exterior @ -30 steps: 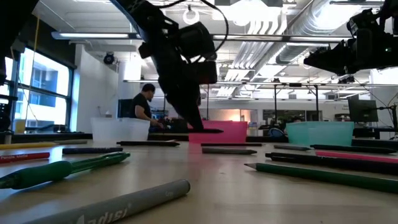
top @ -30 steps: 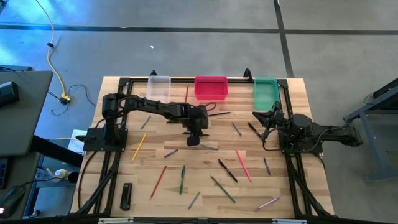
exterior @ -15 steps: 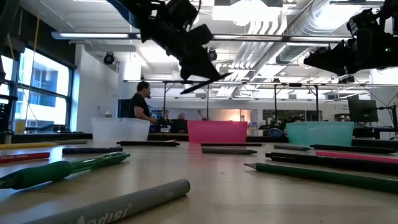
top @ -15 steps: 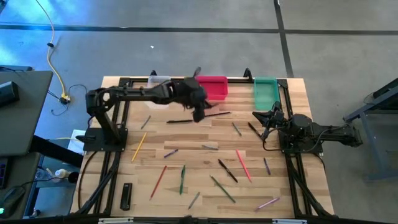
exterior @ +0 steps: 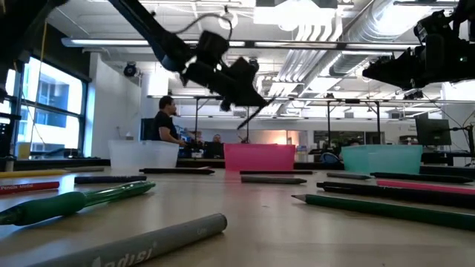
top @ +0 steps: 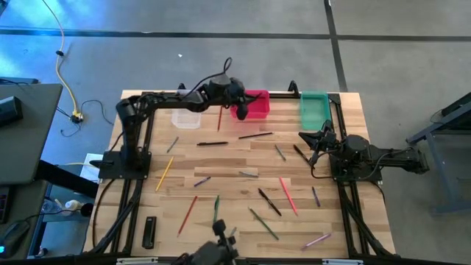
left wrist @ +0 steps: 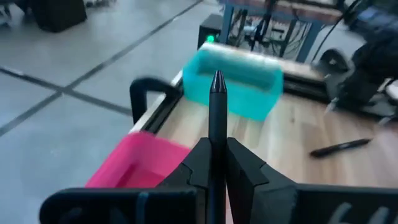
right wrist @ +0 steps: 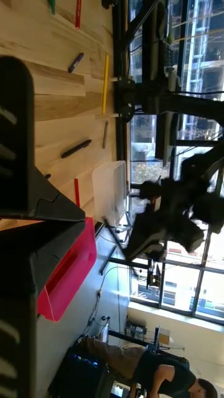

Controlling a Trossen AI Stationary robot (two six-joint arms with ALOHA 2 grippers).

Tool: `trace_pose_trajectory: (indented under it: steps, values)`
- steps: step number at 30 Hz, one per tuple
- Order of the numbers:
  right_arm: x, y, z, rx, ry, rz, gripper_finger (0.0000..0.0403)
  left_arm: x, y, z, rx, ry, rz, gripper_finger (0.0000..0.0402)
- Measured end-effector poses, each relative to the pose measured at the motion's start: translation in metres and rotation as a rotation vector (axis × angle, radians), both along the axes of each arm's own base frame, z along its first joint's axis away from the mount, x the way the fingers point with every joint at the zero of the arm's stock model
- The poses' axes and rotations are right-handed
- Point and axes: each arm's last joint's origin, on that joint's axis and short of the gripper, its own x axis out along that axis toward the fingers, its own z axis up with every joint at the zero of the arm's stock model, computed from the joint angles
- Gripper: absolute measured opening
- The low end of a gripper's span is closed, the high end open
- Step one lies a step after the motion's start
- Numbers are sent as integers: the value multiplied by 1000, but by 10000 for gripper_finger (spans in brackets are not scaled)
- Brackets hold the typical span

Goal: Sort crayons/erasers/pens/pencils in bins
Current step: Put the black pen into the red bin

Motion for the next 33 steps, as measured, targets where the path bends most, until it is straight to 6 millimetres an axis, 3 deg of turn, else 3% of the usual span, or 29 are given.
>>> trace_pose_trajectory:
  steps: [15, 23, 33]
  values:
    - [0, 0, 0, 0, 0, 0, 0, 21, 63, -39, -31, 204, -5, 12]
    - [0, 0, 0, 0, 0, 0, 0, 25, 67, -62, -74, 274, -20, 12]
    - [0, 0, 0, 0, 0, 0, 0, 20, 69, -62, -103, 307, -14, 15]
